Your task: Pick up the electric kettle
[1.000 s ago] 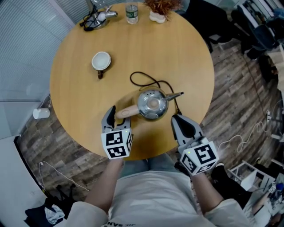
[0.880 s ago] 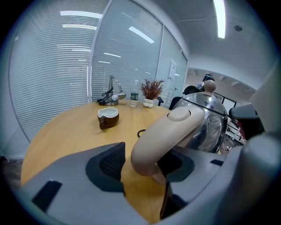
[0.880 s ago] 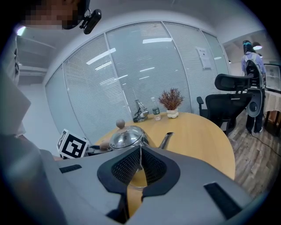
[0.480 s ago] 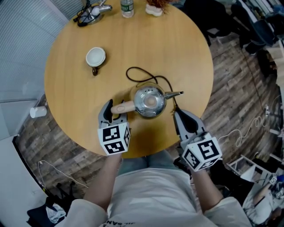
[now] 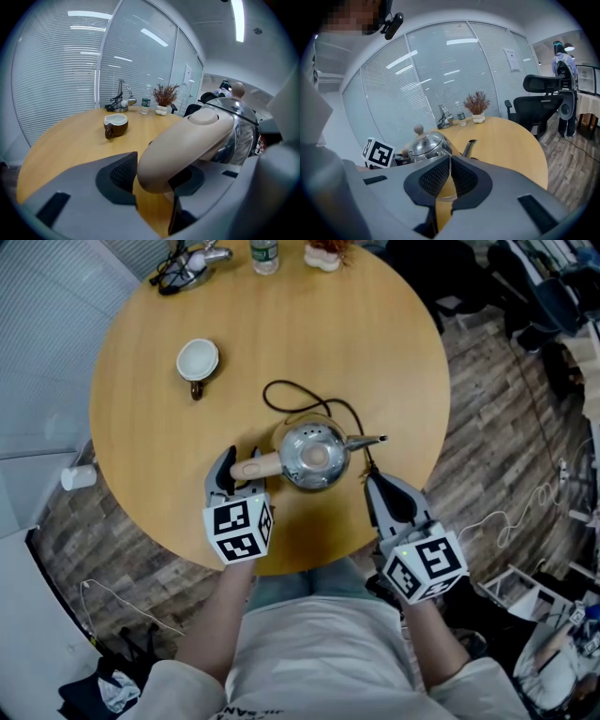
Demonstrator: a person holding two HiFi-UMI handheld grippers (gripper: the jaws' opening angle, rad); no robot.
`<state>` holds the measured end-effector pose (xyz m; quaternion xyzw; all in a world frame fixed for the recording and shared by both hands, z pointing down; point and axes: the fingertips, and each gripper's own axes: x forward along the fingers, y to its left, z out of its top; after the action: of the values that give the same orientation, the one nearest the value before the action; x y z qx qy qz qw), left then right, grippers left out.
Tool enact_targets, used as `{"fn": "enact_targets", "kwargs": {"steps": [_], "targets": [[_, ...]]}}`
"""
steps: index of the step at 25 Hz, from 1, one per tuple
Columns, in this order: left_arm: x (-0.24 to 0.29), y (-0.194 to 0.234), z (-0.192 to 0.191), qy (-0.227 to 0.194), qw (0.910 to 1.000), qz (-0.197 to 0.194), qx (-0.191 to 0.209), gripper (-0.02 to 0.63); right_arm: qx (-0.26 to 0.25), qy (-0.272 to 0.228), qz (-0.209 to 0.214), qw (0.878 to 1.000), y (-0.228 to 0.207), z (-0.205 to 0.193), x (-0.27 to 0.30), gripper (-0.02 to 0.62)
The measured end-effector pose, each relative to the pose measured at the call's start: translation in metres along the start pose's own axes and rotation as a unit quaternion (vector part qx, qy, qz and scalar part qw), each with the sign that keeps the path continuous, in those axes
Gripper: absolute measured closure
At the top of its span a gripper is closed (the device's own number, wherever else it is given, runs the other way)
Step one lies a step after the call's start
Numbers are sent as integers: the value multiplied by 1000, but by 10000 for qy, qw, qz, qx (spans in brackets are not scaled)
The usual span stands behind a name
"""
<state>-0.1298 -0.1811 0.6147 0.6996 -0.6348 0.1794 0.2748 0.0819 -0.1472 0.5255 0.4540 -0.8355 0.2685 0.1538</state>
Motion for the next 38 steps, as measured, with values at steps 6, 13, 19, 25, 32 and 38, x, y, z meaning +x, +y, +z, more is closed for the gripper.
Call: {"fn": "enact_targets", "kwargs": {"steps": [6,13,19,25,32,38], "targets": [[3,-1,1,-37,10000,51,-11,487,2,-3,21,10000,2,-1,0,560],[6,-1,4,-150,9998,80,-44,511,-9,23,34,10000,3,-4,-2,560],[6,0,6,-307,9993,105,-180,515,-99,7,72,9999,6,-6,-4,560],[3,2,10,-504,9978,260,-330,520,-95,-2,39,9999,5,-5,-9,560],[6,4,16,-503,9972,372,-416,520,-78,-12,44,10000,2,-4,-9,560],[2,8,19,-546,9956,497,-577,520,-73,-48,69,9999,2,-3,-12,560]]}}
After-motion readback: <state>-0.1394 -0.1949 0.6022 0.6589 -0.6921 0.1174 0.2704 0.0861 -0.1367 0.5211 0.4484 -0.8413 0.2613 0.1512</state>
